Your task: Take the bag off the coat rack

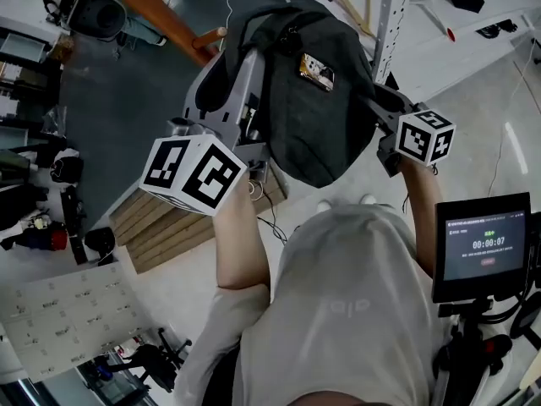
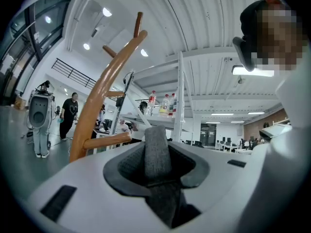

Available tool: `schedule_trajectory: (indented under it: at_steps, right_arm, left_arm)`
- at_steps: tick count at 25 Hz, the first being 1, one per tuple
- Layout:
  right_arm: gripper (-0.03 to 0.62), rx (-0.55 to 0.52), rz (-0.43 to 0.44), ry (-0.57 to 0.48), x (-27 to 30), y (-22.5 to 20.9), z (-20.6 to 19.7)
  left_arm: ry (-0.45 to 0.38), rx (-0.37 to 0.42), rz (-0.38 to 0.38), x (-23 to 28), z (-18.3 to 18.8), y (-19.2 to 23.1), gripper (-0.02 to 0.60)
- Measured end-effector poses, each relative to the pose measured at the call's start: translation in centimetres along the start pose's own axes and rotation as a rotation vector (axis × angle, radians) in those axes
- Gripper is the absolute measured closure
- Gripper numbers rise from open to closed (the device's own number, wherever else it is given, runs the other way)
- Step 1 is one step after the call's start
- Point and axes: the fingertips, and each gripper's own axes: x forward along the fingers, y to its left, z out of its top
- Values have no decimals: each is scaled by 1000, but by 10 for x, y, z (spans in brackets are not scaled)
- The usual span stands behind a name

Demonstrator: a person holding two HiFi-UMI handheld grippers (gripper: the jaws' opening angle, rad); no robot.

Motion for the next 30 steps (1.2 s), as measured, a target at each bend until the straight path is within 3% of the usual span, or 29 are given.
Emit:
schedule_trajectory:
  at_steps: [12,22,25,30]
  right_arm:
    - [441,77,-172,-113,-59,-65,-11]
    - [441,126,-379,-216,-166,-88,-3]
    - [441,130,-420,-236,-192,-89,13]
    - [440,152,-488,-265,-234,-102,0]
  left_arm:
    - [64,-3,-217,67,-41,-54,453]
    - [128,-37,-445,106,-51,-146,453]
    - [136,-50,-492,118,-40,-170,453]
    - [164,-69,-570,129,-60,-208,453]
